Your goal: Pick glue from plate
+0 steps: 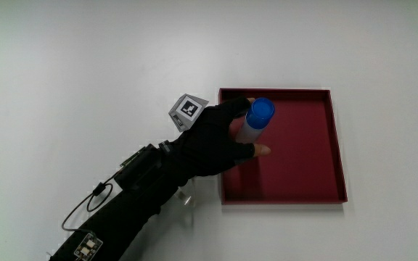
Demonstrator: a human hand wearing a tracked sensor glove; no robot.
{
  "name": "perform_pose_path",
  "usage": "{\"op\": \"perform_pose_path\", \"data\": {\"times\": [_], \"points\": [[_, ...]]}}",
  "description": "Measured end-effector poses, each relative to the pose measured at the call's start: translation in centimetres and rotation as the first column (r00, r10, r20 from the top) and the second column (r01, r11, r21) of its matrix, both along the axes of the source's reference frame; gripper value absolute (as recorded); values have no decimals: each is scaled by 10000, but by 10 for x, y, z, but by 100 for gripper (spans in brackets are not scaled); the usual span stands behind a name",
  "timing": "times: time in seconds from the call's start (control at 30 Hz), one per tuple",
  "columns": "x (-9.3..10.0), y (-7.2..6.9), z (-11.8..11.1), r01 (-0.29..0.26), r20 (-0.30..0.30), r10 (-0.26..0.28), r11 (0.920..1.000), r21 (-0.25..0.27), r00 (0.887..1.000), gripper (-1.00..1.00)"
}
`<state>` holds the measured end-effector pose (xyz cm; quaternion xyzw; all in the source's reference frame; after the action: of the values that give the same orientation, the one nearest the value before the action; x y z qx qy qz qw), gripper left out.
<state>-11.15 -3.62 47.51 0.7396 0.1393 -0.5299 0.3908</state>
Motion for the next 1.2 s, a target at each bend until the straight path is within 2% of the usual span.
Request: {"op": "perform_pose_path", "data": {"times": [0.07,0.1,0.13,0.17,0.2,0.3,0.33,0.37,0.4,0.43,0.47,0.6,0.67,0.73,0.77,0.83,0.9,0.97,1.07,1.1,1.2], "points": [[6,-3,9,-215,218,205,9988,441,9996,0],[10,-4,15,-254,-185,266,9977,623,9995,0],[13,-5,15,-225,35,223,9977,632,9997,0],[16,-6,16,-180,-32,182,9979,616,9998,0],[18,-8,21,-249,-102,258,9964,806,9996,0],[26,-11,27,-128,-232,146,9971,747,9996,0],[29,-10,26,20,-337,-11,9997,264,9994,0],[32,-10,27,117,-12,-117,9998,-157,9999,0],[37,-12,33,-15,-551,29,9997,247,9985,0],[40,-13,33,-29,-627,64,9984,565,9980,0],[43,-13,35,-52,-581,84,9985,543,9983,0],[51,-14,44,-19,-583,79,9948,1020,9983,0],[52,-13,48,176,-800,-76,9920,1252,9968,0],[52,-11,47,366,-662,-295,9934,1087,9974,0],[53,-11,47,484,-798,-390,9916,1197,9961,0],[54,-10,45,724,-609,-654,9901,1204,9960,0],[53,-10,47,1103,-633,-1018,9825,1503,9928,12],[54,-10,47,1184,-316,-1151,9831,1393,9929,24],[54,-10,48,1432,-235,-1412,9749,1703,9897,41],[53,-10,48,1600,-343,-1564,9698,1841,9871,47],[52,-9,46,1971,-235,-1962,9624,1869,9803,65]]}}
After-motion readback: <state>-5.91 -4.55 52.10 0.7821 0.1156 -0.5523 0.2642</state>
